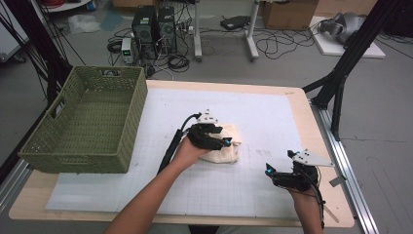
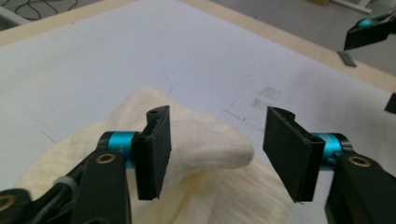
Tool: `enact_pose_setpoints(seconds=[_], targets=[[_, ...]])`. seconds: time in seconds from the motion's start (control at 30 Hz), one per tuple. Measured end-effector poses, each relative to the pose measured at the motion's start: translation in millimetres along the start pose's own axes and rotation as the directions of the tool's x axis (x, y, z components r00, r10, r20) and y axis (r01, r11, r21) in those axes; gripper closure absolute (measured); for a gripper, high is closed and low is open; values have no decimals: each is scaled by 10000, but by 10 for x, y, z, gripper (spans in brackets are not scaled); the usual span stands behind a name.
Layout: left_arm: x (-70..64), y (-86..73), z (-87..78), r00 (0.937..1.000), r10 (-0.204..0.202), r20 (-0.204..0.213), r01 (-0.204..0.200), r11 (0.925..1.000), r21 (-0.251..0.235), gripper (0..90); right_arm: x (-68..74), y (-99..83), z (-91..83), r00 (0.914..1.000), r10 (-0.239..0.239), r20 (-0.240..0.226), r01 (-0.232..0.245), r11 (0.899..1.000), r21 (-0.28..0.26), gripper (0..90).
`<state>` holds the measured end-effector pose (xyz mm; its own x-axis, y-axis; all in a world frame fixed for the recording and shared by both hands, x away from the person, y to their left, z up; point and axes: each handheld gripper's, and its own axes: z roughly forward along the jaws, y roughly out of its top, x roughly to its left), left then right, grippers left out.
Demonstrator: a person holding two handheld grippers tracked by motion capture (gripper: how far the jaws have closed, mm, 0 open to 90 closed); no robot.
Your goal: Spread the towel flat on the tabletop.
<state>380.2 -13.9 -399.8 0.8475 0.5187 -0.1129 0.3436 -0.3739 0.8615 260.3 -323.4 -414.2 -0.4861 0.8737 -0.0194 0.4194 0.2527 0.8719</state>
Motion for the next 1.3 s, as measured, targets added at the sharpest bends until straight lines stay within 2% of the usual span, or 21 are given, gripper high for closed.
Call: enact_pose_setpoints(seconds=[0.07, 0.13, 0.17, 0.23, 0.3, 0.37, 0.43, 0.53, 0.6, 0.7, 0.8, 0.87, 1.03, 1.3], targets=[[-11, -27, 51, 9998, 191, -59, -190, 9994, 296, 544, 0, -3, -6, 10000, 55, 2, -55, 10000, 31, 58], [-11, -47, 68, 9982, 558, -228, -541, 9962, 680, 729, -3, -8, -8, 10000, 48, 13, -48, 10000, 61, 58], [-1, -51, 63, 9979, 604, -231, -586, 9958, 710, 798, -8, -12, -8, 10000, 27, 11, -27, 10000, 80, 58], [17, -48, 24, 9980, 532, -347, -514, 9975, 491, 857, -14, -17, -8, 10000, 61, 10, -61, 9999, 104, 58], [46, -38, -18, 9989, 271, -377, -262, 9994, 226, 860, -16, -23, -8, 9999, 119, -8, -119, 9999, 114, 58], [58, -25, -49, 9990, 205, -392, -201, 9998, 83, 852, -11, -24, -2, 9999, 99, -15, -99, 9999, 140, 58], [46, -14, -69, 9983, 339, -468, -336, 9994, 70, 861, -4, -18, 1, 10000, 88, -22, -88, 9999, 126, 58], [43, -12, -138, 9987, 328, -398, -331, 9994, -73, 873, -4, -16, -2, 10000, 63, -14, -63, 9999, 82, 58], [55, -32, -227, 9988, 239, -425, -252, 9992, -298, 873, -6, -21, -7, 10000, 83, -9, -83, 9999, 83, 58], [125, -108, -452, 9979, -80, -636, 36, 9976, -692, 874, -14, -26, -10, 9999, 100, 8, -100, 9999, 100, 58], [203, -207, -668, 9962, -516, -706, 436, 9928, -1112, 874, -8, -21, 3, 9999, 120, -51, -120, 9999, 73, 58], [230, -278, -794, 9947, -633, -808, 529, 9908, -1242, 874, 7, -2, 24, 9997, 194, -173, -193, 9998, 54, 58], [265, -448, -1020, 9921, -779, -984, 642, 9887, -1357, 873, 79, 76, 154, 9982, 190, -564, -177, 9996, 236, 58], [347, -615, -1180, 9839, -1128, -1384, 911, 9838, -1543, 873, 148, 304, 538, 9951, 376, -912, -352, 9990, 286, 59]])
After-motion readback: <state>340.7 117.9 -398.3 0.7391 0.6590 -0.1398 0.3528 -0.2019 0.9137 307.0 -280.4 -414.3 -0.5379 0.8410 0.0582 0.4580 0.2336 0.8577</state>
